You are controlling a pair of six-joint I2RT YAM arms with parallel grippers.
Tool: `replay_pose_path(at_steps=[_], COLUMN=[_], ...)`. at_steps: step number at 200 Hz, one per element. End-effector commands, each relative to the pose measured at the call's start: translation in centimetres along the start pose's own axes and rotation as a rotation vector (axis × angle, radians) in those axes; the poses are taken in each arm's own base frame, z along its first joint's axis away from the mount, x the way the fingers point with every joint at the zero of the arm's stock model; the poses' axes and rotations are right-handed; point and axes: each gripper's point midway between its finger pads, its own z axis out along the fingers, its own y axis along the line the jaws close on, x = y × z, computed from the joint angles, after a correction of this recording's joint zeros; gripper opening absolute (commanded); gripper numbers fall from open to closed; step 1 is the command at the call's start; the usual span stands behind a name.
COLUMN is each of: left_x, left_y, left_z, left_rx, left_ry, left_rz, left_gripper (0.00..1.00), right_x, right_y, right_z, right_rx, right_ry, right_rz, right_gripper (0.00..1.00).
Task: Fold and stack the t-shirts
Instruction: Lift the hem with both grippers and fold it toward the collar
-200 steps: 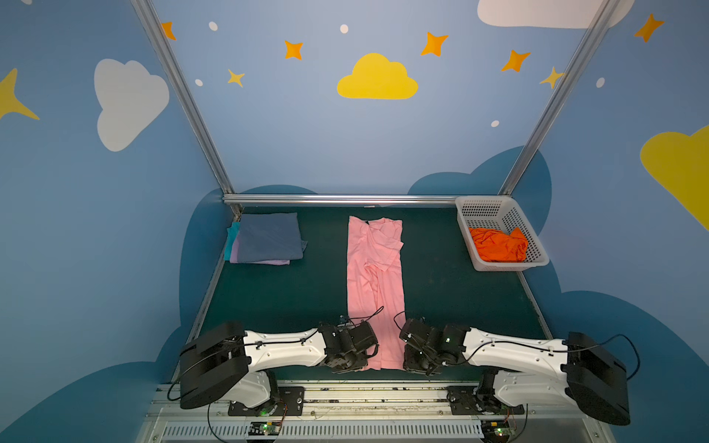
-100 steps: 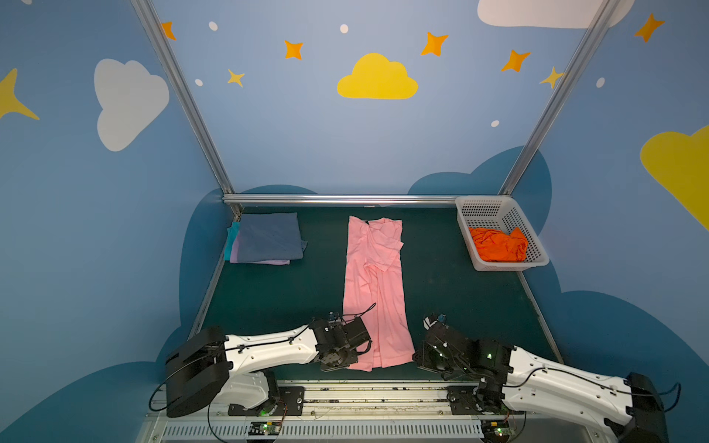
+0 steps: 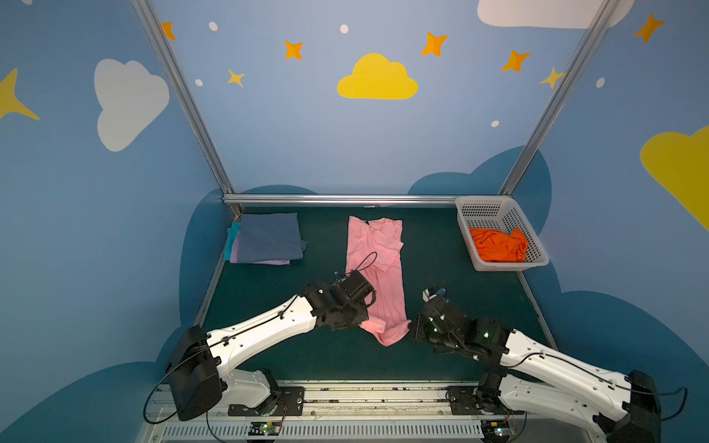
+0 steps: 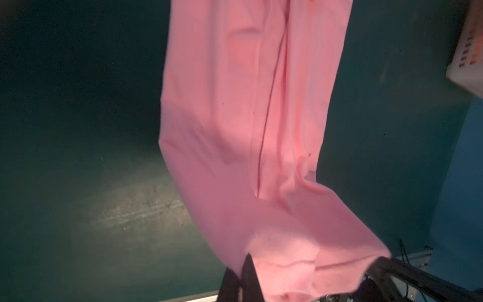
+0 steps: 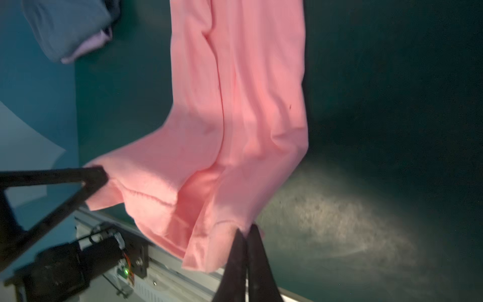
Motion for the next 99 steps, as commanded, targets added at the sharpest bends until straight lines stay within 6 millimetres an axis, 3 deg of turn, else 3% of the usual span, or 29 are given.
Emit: replay_pose_path(at_steps=[1, 22, 54, 99], left_x=[-3.7, -7.4, -12.3, -17.2], left_y=[0.0, -1.1, -2.4, -2.7], left_z=[0.0, 0.7, 3.7, 8.9], left_rx=[-0.010, 0.031, 0.081, 0.112], left_ry=[-0.037, -0.043, -0.026, 0.037], left_rz=[0.047, 0.006, -0.035, -0.074], left_gripper=[0.04, 0.04, 0.04, 0.04], right_x=[-4.5, -7.9, -12.5, -16.5], right_y=[0.9, 1.4, 1.9, 1.6], right_z=[0.5, 2.7, 6.1, 11.5], right_rx=[0.002, -0.017, -0.027, -0.039], right_ry=[-0.075, -0.091, -0.095, 0.082], right_rz=[-0.073, -0.063, -0.058, 0.032], right_gripper=[0.00, 0.00, 0.00, 0.00])
